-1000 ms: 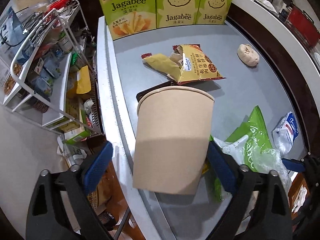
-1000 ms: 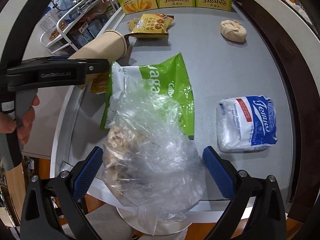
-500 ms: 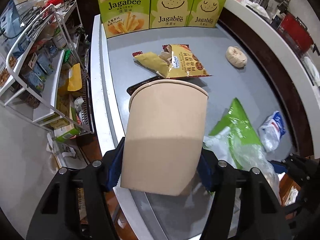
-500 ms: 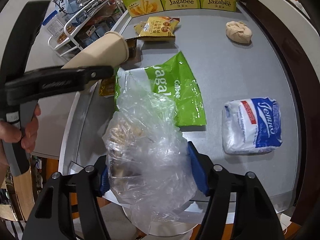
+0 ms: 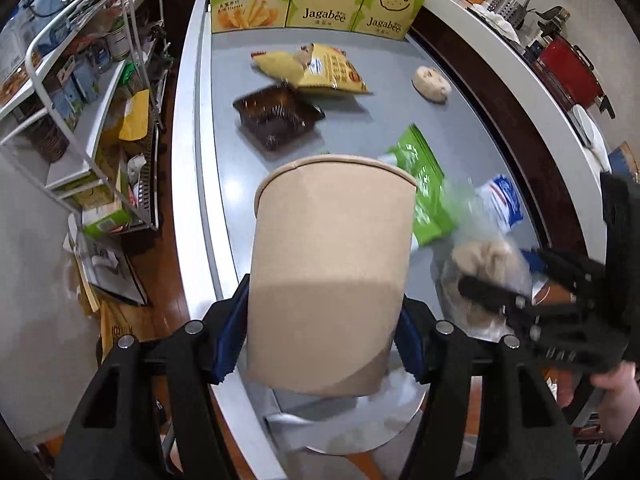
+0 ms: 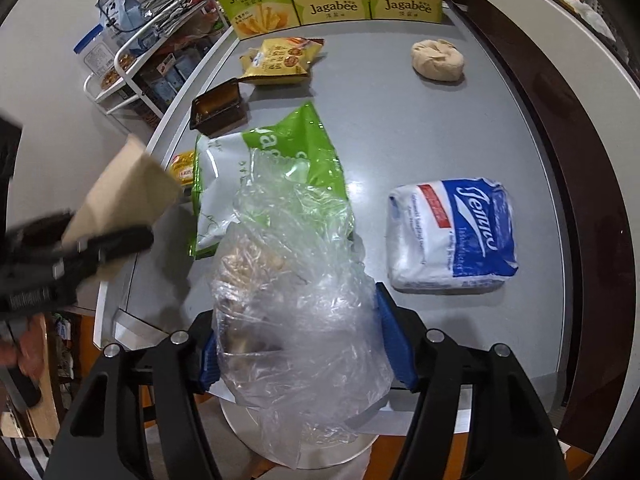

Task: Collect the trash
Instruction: 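Grasp the second tan cup with left tool while right tool grasps the clear plastic bag, then carry the cup and plastic bag down over the white bin, then open both tools to drop the cup and bag into the bin, then move both tools back over the tray toward the green chip bag, then grasp the green Jagabee chip bag with right tool while left tool grasps the gold butter packet, then carry the chip bag and butter packet down over the white bin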

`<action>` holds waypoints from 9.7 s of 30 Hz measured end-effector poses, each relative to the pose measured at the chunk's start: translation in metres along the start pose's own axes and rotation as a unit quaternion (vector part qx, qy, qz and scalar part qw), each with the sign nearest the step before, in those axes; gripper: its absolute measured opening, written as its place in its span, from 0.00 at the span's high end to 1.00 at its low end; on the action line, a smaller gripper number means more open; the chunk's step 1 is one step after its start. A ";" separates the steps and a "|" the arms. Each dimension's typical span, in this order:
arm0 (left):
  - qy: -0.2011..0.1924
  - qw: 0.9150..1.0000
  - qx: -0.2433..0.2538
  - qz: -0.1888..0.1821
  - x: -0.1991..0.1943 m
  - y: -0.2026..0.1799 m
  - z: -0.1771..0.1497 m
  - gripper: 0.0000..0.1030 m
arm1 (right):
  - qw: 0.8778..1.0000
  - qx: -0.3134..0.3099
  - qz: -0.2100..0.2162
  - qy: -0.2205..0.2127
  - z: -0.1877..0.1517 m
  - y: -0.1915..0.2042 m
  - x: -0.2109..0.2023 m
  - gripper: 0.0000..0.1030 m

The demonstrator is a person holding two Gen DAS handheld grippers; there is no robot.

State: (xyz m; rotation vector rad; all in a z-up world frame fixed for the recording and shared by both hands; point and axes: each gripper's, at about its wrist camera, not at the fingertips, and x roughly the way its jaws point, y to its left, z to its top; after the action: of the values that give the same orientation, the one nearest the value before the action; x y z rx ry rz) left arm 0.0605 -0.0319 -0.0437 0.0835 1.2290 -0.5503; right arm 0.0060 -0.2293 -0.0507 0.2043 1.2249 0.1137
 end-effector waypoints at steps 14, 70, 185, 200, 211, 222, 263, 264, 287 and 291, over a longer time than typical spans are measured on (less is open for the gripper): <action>0.006 1.000 -0.022 0.015 0.018 -0.007 -0.022 0.37 | 1.000 0.008 0.023 0.005 -0.007 0.004 0.009 0.26; -0.001 0.998 0.051 0.033 -0.055 -0.061 -0.128 0.39 | 0.996 -0.046 0.072 0.033 -0.126 0.022 -0.077 0.42; -0.086 0.984 -0.045 0.152 -0.057 0.010 -0.041 0.10 | 0.989 -0.078 -0.124 0.005 0.087 0.080 0.036 0.09; -0.071 0.990 -0.003 0.125 -0.037 0.004 -0.012 0.10 | 0.923 -0.311 -0.226 0.021 0.061 0.050 0.020 0.09; -0.062 0.991 -0.017 0.115 -0.017 0.008 0.035 0.10 | 0.996 0.086 -0.014 0.029 0.072 -0.022 -0.006 0.08; -0.018 0.994 -0.037 0.097 0.023 0.008 0.043 0.10 | 0.990 0.098 -0.069 0.074 0.105 -0.021 0.041 0.08; -0.023 0.994 -0.039 0.098 0.033 -0.007 0.043 0.47 | 0.999 0.021 -0.026 0.027 0.094 0.005 0.035 0.42; -0.024 0.994 -0.039 0.097 0.032 -0.007 0.043 0.47 | 0.999 0.020 -0.024 0.026 0.095 0.003 0.032 0.42; -0.063 0.994 -0.016 0.084 -0.021 -0.021 0.019 0.47 | 1.000 -0.009 0.009 -0.020 0.049 0.014 -0.039 0.42; -0.068 0.994 -0.003 0.082 -0.034 -0.027 0.008 0.47 | 0.999 -0.013 0.017 -0.024 0.034 0.014 -0.054 0.42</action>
State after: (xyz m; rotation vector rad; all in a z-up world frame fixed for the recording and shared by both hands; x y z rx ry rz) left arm 0.0478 -0.0456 -0.0037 0.1377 1.0794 -0.4020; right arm 0.0200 -0.2295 0.0134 0.2038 1.1718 0.1545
